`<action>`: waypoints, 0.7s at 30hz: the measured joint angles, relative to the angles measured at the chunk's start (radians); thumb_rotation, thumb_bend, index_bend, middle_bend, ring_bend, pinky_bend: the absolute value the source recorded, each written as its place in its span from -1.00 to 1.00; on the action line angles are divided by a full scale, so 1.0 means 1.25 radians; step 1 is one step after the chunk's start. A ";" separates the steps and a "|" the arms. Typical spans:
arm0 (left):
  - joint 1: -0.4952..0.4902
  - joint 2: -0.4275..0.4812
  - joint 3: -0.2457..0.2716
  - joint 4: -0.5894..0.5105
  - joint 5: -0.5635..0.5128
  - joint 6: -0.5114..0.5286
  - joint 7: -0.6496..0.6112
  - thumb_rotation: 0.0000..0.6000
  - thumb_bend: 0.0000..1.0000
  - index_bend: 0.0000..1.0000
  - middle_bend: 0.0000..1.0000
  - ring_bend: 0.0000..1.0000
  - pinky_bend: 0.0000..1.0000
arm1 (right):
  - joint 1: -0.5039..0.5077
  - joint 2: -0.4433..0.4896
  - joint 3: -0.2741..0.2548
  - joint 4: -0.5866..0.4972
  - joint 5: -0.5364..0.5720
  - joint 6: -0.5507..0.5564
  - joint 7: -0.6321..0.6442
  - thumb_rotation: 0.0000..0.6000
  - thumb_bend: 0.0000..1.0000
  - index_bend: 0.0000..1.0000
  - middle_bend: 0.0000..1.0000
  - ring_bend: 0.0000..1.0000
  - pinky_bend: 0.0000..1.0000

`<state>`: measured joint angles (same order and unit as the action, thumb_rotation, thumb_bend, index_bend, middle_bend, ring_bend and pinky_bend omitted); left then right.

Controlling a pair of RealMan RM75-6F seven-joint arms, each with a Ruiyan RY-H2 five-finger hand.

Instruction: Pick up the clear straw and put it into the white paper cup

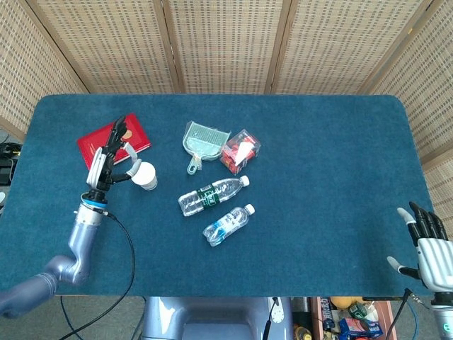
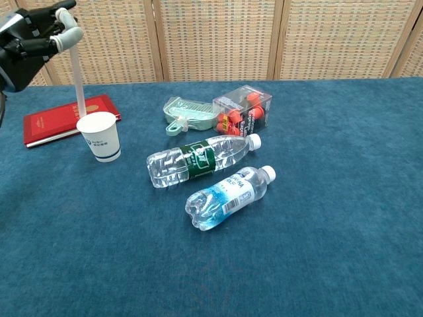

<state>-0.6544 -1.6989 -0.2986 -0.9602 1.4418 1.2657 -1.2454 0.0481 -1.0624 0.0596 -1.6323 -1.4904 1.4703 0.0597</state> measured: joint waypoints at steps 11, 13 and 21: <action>-0.028 -0.068 -0.007 0.103 -0.032 -0.049 -0.076 1.00 -0.25 0.32 -1.00 -1.00 -1.00 | 0.004 -0.003 0.002 0.005 0.012 -0.011 -0.001 1.00 -1.00 -1.00 -1.00 -1.00 -1.00; -0.029 -0.078 -0.007 0.123 -0.037 -0.056 -0.084 1.00 -0.25 0.32 -1.00 -1.00 -1.00 | 0.004 -0.003 0.002 0.006 0.014 -0.012 0.000 1.00 -1.00 -1.00 -1.00 -1.00 -1.00; -0.033 -0.115 -0.003 0.190 -0.051 -0.084 -0.118 1.00 -0.25 0.32 -1.00 -1.00 -1.00 | 0.006 -0.004 0.001 0.006 0.015 -0.018 -0.004 1.00 -1.00 -1.00 -1.00 -1.00 -1.00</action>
<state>-0.6961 -1.8431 -0.3022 -0.7230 1.3776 1.1605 -1.3929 0.0562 -1.0677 0.0610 -1.6251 -1.4717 1.4484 0.0549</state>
